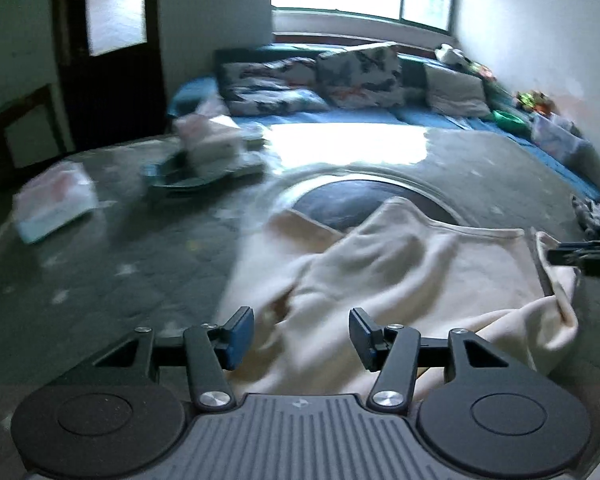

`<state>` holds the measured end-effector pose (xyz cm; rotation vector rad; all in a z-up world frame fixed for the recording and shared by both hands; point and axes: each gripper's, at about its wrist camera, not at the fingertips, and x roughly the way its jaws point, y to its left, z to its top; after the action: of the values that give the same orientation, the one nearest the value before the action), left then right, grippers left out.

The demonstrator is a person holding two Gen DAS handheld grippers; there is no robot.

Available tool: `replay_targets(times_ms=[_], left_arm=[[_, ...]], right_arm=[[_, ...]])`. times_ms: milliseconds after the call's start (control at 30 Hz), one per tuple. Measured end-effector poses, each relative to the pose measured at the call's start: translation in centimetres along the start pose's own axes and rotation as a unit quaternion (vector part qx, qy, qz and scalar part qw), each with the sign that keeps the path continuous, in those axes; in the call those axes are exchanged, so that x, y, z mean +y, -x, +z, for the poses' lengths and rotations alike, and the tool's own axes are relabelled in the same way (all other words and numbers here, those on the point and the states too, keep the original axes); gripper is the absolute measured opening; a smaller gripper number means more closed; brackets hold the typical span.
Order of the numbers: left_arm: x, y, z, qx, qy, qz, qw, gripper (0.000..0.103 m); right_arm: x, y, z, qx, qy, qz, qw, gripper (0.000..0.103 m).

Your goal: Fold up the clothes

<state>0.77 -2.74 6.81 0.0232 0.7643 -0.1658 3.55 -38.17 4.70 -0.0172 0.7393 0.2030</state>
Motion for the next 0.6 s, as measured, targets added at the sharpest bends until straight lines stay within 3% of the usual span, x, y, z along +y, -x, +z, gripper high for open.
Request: replay_targets(times_ms=[167, 400, 533, 600], left_arm=[[-1.2, -3.6, 1.5, 0.01, -0.005, -0.024, 0.9997, 0.056], [-2.4, -7.9, 3.7, 0.004, -0.035, -0.037, 0.9987, 0.056], [-3.0, -10.2, 4.9, 0.006, -0.043, -0.05, 0.9978, 0.056], [-3.2, -11.3, 5.3, 0.007, -0.048, -0.062, 0.9969, 0.058]], right_arm=[[0.5, -2.4, -1.2, 0.041, 0.019, -0.016, 0.999, 0.035], [-0.6, -0.4, -3.0, 0.074, 0.057, -0.063, 0.994, 0.039], [-0.6, 0.7, -2.6, 0.067, 0.071, -0.089, 0.991, 0.04], [-0.6, 1.2, -2.0, 0.051, 0.065, -0.077, 0.994, 0.04]])
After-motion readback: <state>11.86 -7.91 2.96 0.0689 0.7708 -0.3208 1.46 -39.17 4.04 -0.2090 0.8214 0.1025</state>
